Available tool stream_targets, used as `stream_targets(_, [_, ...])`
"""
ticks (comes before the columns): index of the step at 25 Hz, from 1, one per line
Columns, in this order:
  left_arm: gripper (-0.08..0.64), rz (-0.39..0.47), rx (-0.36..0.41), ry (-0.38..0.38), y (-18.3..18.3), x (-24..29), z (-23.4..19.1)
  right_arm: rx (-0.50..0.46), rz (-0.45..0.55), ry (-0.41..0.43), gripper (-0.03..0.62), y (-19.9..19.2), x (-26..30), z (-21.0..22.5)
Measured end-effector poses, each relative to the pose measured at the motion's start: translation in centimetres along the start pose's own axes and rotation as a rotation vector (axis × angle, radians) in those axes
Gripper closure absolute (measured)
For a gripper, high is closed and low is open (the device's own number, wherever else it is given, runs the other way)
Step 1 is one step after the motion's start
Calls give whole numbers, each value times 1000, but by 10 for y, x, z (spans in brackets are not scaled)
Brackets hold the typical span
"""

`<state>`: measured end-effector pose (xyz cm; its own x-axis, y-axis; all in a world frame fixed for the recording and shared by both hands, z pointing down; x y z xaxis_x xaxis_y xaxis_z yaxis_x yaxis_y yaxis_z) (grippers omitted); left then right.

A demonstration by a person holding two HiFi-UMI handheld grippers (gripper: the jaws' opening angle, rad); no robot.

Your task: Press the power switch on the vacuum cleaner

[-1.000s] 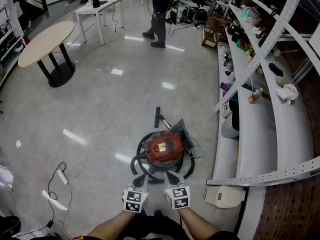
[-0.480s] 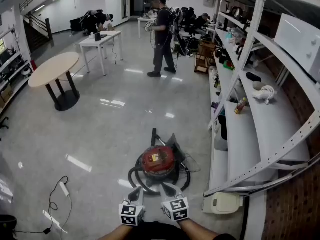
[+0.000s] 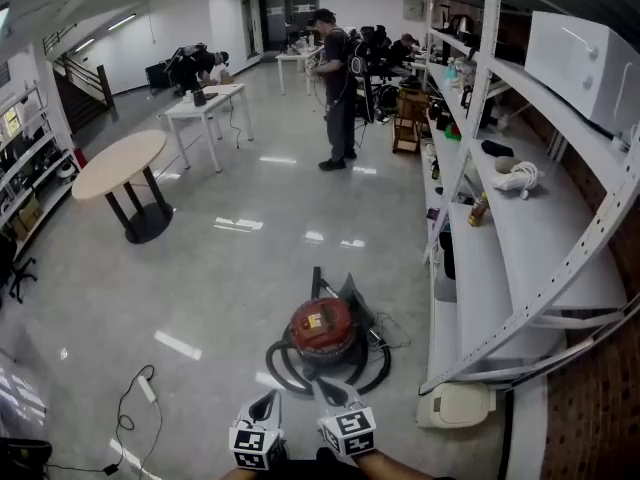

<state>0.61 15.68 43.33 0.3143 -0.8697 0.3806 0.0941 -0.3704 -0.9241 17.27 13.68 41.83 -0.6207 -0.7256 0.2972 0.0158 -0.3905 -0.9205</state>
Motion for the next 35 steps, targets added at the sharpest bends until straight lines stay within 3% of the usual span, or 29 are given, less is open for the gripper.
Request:
stream_targets(5, [545,9,8,-50,12,-10,12,8,36,-16,600,7,-17,-7])
stream_targets(13, [545,60,-21,-83,15,-32,12,-45,3,-23,600,-4,-28,-36])
stream_targets(18, [545,72,27,-52,5,-61,-13,-89,-13,-20,600,-4,-27,-78])
stream_targets(26, [545,86,-21,-26,-18,-122,-68,-104,-10,-58,600,-9,-29,-148])
stream_targets(35, [545,77,-98,-110,-60,-181,-95,-69,-12,-118,600,-43,-46,-220])
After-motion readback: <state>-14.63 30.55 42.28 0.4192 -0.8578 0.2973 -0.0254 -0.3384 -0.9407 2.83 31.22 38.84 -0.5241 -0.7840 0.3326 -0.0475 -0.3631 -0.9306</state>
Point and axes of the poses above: the fingertips, and each gripper's own axes: x forward along the fingers, z to its right, y out of its top, the point moved 8 cm from there along -x, backward along the fingers, and after that the axes turned 8 degrees about y, right-handed, at the moved point
